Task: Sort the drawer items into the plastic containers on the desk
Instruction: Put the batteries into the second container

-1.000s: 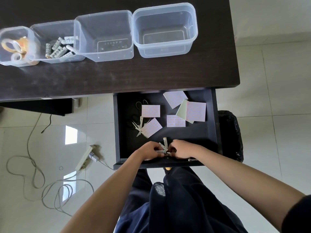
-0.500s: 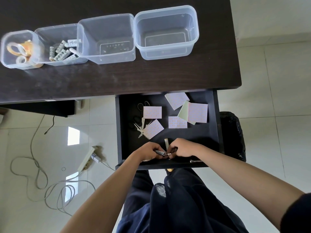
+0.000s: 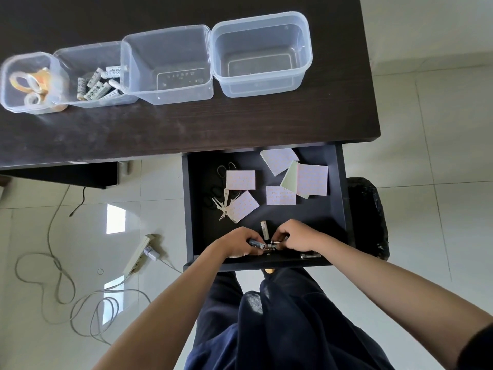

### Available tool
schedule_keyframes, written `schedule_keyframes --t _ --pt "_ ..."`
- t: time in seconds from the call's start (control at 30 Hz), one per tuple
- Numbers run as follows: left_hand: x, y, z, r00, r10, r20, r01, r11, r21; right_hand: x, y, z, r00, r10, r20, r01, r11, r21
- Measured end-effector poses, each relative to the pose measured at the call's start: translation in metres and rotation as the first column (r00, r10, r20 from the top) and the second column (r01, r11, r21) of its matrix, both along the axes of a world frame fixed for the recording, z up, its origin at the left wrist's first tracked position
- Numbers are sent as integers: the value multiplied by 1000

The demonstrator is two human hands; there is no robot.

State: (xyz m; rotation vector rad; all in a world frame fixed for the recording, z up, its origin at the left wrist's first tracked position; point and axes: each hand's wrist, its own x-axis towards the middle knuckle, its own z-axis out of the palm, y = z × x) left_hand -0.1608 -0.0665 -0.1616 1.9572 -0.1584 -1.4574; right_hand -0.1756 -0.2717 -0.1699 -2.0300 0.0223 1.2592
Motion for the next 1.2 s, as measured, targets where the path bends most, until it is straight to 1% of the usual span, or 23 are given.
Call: schedule_keyframes --t 0.17,0.3,0.4,0.47,0.63,0.8,0.9,1.1,1.2 --pt "1 -10 3 994 -69 90 63 996 68 0 0 1 999 -35 -1 35 999 11" --pt "1 -13 7 984 -124 129 109 987 118 0 -1 7 995 -93 42 92 995 30" --pt "-1 -14 9 961 -210 181 181 969 166 1 -3 10 990 -124 71 121 991 50" --pt "-3 -14 9 956 -216 200 182 968 175 2 -5 12 987 -143 71 139 988 59" --pt "-5 -11 6 965 -188 181 156 972 178 3 -6 15 984 -163 68 159 985 60" --pt "-2 -10 3 975 -155 157 132 980 146 0 -5 14 986 -158 51 156 986 52" --pt "-2 -7 3 984 -104 146 85 988 129 -1 -5 15 986 -154 60 151 987 56" --pt "4 2 27 984 63 166 -77 994 78 4 -4 34 982 -158 100 149 985 90" --pt "17 12 49 962 112 250 -126 991 42 21 3 53 978 -151 141 136 984 112"
